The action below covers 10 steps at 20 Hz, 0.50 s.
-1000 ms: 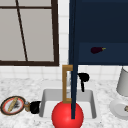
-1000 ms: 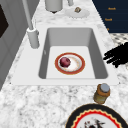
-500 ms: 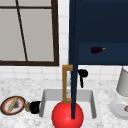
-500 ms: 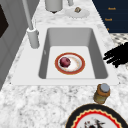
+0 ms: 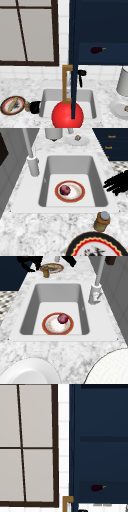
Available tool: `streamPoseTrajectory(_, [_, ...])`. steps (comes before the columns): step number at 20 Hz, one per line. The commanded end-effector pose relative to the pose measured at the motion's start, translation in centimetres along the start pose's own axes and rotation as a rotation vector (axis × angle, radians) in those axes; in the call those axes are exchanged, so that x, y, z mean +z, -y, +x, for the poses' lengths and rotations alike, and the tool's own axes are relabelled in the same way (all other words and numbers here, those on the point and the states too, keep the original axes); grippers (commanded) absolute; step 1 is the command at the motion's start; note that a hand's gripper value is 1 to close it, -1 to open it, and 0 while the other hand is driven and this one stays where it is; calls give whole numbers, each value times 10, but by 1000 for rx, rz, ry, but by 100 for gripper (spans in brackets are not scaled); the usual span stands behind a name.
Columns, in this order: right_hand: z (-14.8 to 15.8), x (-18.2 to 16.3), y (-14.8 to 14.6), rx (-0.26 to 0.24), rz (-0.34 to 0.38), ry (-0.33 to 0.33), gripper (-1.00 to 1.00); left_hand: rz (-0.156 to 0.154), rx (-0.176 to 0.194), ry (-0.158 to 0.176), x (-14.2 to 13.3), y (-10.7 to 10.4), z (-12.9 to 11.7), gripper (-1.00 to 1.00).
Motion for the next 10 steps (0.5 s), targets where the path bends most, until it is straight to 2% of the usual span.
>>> streamPoseTrajectory(1, [2,-21,5,-12,106,-9,-100,0,0,0,0,0,0,0])
streamPoseTrajectory(7, [6,-52,13,-18,254,-10,-100,0,0,0,0,0,0,0])
streamPoseTrajectory(10, [3,-65,18,2,308,3,-100,0,0,0,0,0,0,0])
